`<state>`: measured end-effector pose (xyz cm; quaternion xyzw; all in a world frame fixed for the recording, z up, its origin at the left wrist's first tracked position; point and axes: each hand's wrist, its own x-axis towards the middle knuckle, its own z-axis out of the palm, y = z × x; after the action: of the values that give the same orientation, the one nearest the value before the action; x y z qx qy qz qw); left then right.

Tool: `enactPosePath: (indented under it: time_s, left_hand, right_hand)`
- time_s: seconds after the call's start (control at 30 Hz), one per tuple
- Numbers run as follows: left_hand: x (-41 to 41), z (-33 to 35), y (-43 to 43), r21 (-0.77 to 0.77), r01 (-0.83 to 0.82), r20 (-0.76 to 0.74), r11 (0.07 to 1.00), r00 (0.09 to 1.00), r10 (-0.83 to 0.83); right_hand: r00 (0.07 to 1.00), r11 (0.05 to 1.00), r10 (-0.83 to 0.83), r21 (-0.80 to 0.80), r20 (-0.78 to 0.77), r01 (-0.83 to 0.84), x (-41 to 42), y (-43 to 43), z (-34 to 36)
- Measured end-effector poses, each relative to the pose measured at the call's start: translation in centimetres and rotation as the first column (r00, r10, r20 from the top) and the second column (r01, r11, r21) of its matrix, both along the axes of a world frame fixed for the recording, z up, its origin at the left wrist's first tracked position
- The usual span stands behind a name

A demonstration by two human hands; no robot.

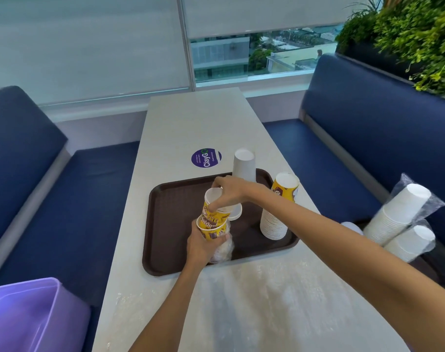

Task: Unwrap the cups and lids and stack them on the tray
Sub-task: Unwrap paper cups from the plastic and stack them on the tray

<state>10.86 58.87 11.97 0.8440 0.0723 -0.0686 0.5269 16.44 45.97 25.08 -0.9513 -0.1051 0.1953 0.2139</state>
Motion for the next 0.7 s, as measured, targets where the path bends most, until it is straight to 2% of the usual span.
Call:
enactPosePath:
  time_s: [0.3,0.37,0.43,0.5,0.57,0.7]
  left_hand:
    - [0.0,0.1,-0.1,-0.017,-0.025,-0.012,1.0,1.0,0.025]
    - [0.0,0.2,-0.2,-0.013,-0.029,-0.009,0.999,1.0,0.029]
    - [-0.1,0.3,-0.2,-0.023,-0.038,0.002,0.999,0.999,0.038]
    - [-0.1,0.6,-0.3,-0.039,-0.049,0.022,0.998,0.999,0.05]
    - [0.0,0.8,-0.4,-0.052,-0.054,0.038,0.997,0.998,0.056]
    - [0.1,1.3,-0.8,-0.061,-0.038,0.06,0.997,0.997,0.041]
  right_hand:
    - [0.995,0.956,0.076,-0.279,-0.07,-0.093,-1.7,-1.0,1.3]
    - [0.994,0.934,0.101,-0.341,-0.048,-0.111,-2.2,-0.8,0.9]
    - [0.994,0.938,0.105,-0.333,0.011,-0.096,-2.5,-0.8,0.5]
    - [0.992,0.975,0.054,-0.219,0.113,-0.029,-2.8,-1.4,0.4]
    - [0.974,0.998,-0.06,0.001,0.22,0.062,-3.0,-2.4,0.8]
    - [0.856,0.893,-0.377,0.385,0.353,0.234,-4.0,-5.3,3.1]
